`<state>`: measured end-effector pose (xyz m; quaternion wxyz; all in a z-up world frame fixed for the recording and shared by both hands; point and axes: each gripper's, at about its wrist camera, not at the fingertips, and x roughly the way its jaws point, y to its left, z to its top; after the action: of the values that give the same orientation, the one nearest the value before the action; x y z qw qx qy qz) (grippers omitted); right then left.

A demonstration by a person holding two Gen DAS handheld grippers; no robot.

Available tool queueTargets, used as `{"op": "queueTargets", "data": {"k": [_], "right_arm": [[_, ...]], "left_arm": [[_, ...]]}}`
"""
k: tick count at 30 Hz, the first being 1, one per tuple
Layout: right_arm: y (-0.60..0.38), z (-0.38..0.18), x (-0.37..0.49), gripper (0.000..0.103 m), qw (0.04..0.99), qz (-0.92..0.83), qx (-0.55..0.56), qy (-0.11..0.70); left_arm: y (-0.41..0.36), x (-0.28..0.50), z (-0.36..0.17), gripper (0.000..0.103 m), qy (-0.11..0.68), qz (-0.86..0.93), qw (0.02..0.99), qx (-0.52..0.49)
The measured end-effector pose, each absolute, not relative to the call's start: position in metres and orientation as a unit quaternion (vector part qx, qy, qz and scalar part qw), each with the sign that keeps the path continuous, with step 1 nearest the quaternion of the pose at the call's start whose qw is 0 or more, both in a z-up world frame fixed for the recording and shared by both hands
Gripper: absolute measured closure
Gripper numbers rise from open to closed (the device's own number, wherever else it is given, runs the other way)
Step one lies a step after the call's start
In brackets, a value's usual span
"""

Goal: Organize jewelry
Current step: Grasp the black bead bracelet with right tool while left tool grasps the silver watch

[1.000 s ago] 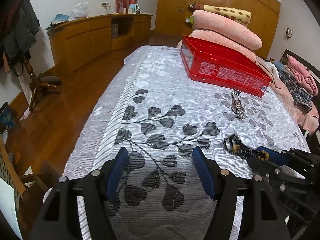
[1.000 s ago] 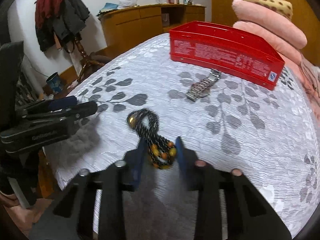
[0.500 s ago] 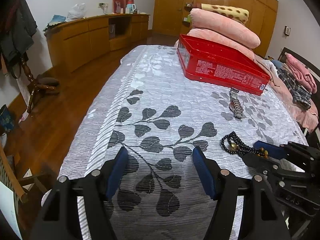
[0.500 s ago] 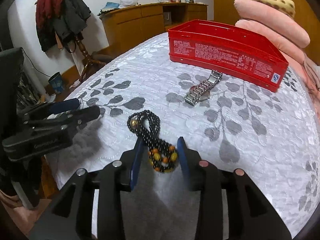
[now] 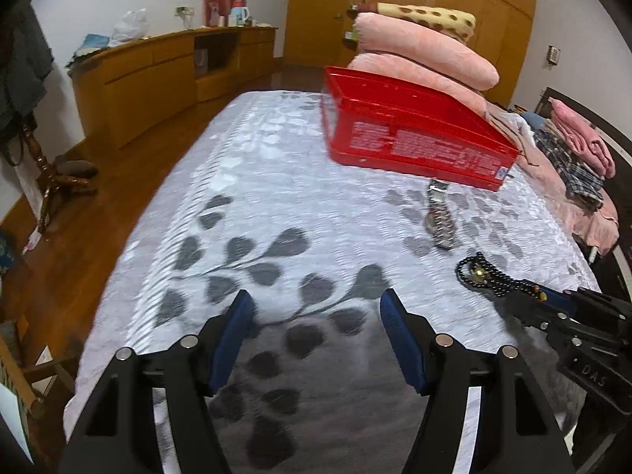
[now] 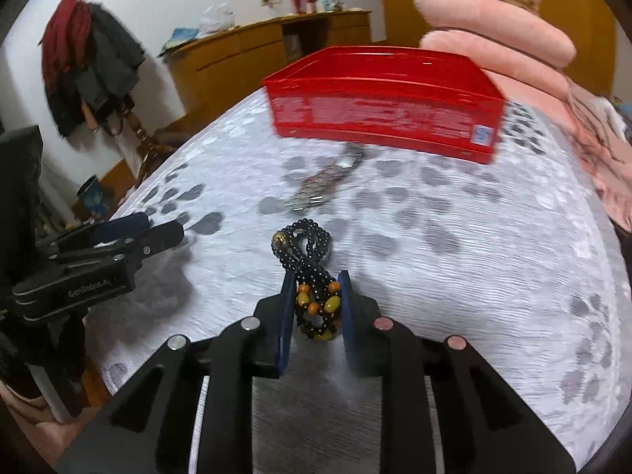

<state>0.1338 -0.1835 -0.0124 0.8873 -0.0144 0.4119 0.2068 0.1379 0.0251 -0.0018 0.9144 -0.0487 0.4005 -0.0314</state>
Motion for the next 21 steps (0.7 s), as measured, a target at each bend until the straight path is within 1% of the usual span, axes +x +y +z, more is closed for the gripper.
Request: {"op": "queueTargets", "data": {"k": [8, 18, 19, 20, 21], "right_arm": [[-0.227, -0.01, 0.142, 0.083, 0.899, 0.156, 0.021, 0.408], [-0.247, -0.018, 0.157, 0.083, 0.898, 0.139, 0.039, 0.416], [-0.248, -0.019, 0.158, 0.083, 0.897, 0.139, 0.041, 0.417], [-0.249, -0.02, 0.158, 0.083, 0.897, 0.141, 0.043, 0.417], [-0.249, -0.02, 0.159, 0.083, 0.897, 0.142, 0.043, 0.417]], "left_arm": [[-0.015, 0.168, 0.0, 0.037, 0.403, -0.072, 0.912, -0.036], [-0.049, 0.206, -0.001, 0.037, 0.421, -0.112, 0.899, -0.034], [-0.052, 0.209, -0.003, 0.038, 0.426, -0.114, 0.897, -0.034], [-0.053, 0.212, -0.005, 0.041, 0.431, -0.116, 0.894, -0.034], [-0.055, 0.215, -0.006, 0.041, 0.434, -0.115, 0.893, -0.032]]}}
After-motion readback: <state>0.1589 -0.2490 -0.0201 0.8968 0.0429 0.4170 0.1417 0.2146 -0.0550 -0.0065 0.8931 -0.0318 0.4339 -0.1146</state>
